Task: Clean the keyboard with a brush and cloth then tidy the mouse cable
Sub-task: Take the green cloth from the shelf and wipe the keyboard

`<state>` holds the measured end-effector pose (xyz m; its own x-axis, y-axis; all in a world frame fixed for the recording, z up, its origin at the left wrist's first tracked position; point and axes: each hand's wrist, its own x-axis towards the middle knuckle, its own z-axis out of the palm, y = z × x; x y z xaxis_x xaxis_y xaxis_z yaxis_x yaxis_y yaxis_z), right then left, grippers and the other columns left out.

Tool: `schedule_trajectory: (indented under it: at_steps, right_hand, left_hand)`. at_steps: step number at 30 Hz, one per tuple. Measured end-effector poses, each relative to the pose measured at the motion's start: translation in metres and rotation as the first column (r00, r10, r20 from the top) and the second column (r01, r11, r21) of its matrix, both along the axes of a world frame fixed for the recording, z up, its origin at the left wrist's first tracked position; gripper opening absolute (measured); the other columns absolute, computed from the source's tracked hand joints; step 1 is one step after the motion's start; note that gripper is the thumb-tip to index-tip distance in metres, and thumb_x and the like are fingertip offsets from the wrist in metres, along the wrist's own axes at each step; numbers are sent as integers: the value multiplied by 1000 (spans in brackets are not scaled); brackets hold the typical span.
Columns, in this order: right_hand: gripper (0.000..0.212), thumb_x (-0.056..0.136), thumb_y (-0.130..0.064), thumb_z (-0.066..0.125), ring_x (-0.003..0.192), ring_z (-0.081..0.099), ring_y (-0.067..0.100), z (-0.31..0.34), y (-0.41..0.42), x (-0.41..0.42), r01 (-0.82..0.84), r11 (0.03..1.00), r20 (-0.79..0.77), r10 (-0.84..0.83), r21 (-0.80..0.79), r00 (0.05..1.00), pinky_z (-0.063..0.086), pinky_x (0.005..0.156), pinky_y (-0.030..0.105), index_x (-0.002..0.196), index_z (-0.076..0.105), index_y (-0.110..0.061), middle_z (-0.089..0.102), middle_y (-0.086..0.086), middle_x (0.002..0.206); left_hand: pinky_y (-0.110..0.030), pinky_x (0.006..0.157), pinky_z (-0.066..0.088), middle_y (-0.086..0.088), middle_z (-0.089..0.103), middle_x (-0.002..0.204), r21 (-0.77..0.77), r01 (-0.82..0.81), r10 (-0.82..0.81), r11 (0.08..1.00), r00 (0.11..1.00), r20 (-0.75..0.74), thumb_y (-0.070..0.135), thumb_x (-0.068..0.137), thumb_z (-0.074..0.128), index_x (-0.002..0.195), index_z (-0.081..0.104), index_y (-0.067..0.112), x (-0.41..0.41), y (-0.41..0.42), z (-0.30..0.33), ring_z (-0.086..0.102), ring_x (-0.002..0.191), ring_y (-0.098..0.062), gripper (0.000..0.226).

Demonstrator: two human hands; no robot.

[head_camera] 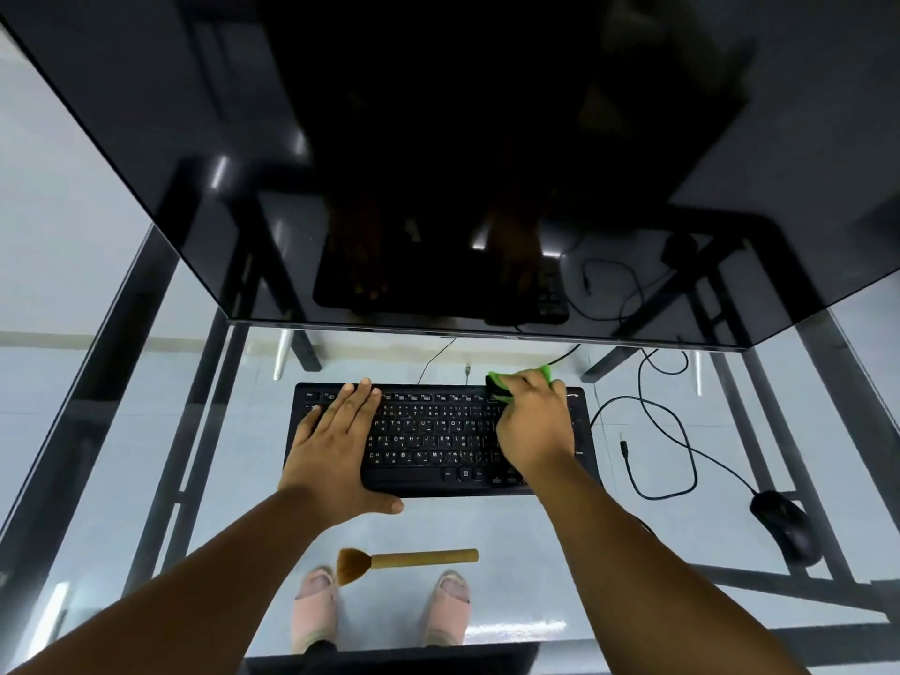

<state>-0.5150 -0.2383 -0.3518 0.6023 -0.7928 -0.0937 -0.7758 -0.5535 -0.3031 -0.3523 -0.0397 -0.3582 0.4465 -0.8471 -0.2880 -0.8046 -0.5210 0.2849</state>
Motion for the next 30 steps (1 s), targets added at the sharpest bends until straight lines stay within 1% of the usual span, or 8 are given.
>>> schedule_trajectory:
  at_steps: [4, 9, 14, 16, 20, 23, 25, 30]
  right_hand:
    - [57, 83, -1, 49, 114, 38, 25, 5, 18, 30, -26, 998, -3, 26, 53, 1000, 39, 100, 31, 136, 56, -23, 54, -2, 131]
    - [59, 84, 3, 47, 106, 39, 19, 6, 34, 27, -243, 969, 101, 238, 37, 966, 47, 92, 31, 134, 57, -26, 54, -11, 131]
    - [53, 84, -2, 47, 111, 40, 26, -1, 22, 17, 47, 999, 4, -47, -23, 999, 42, 95, 31, 132, 59, -21, 55, -2, 126]
    - [51, 84, -5, 48, 113, 41, 28, 0, 28, 33, 69, 997, -35, -70, -18, 997, 37, 99, 32, 132, 59, -18, 55, 1, 126]
    - [59, 83, -4, 50, 121, 37, 22, 7, 62, 70, -72, 995, 31, 71, 66, 997, 41, 103, 32, 138, 52, -25, 50, -4, 136]
    - [62, 84, 1, 49, 118, 37, 20, 8, 86, 82, -276, 959, 114, 269, 60, 956, 43, 103, 30, 141, 49, -23, 48, -8, 139]
    - [58, 85, -1, 48, 114, 40, 20, 6, 83, 76, -334, 941, 106, 328, 48, 939, 44, 99, 29, 140, 51, -22, 49, -9, 139]
    - [55, 87, -4, 46, 113, 39, 23, 1, 71, 64, -82, 997, 47, 82, 5, 996, 47, 90, 28, 139, 52, -21, 52, -6, 134]
  left_hand:
    - [-34, 118, -9, 10, -16, 160, -33, -17, 16, 999, 1000, -27, 78, 50, 68, 153, -9, 25, 11, 14, 1, -19, 144, -6, 139]
    - [-39, 119, -4, 3, -13, 162, -21, -116, 116, 993, 993, -7, 82, 44, 66, 154, -6, 21, 16, 22, 2, -14, 147, -13, 145]
    - [-40, 120, -3, 1, -16, 161, -5, -158, 158, 987, 987, -27, 83, 47, 67, 153, -11, 19, 26, 35, 1, -11, 148, -15, 146]
    - [-38, 120, -2, 3, -16, 161, -4, -155, 155, 988, 987, -45, 83, 47, 66, 153, -12, 20, 31, 39, 0, -9, 148, -13, 146]
    - [-35, 119, 1, 6, -13, 161, -30, -147, 145, 989, 987, -68, 80, 46, 70, 153, -7, 21, 36, 39, 1, -2, 149, -13, 144]
    - [-34, 119, 5, 8, -10, 162, -52, -142, 138, 989, 987, -79, 75, 45, 73, 154, -4, 22, 40, 42, 1, 2, 149, -12, 143]
    - [-35, 120, 8, 10, -10, 161, -48, -125, 119, 991, 988, -98, 73, 44, 76, 154, -3, 24, 44, 44, 0, 5, 149, -12, 144]
    - [-33, 117, 22, 21, -14, 158, -67, -77, 60, 995, 970, -235, 57, 47, 86, 153, -7, 30, 61, 55, 1, 19, 145, -10, 143]
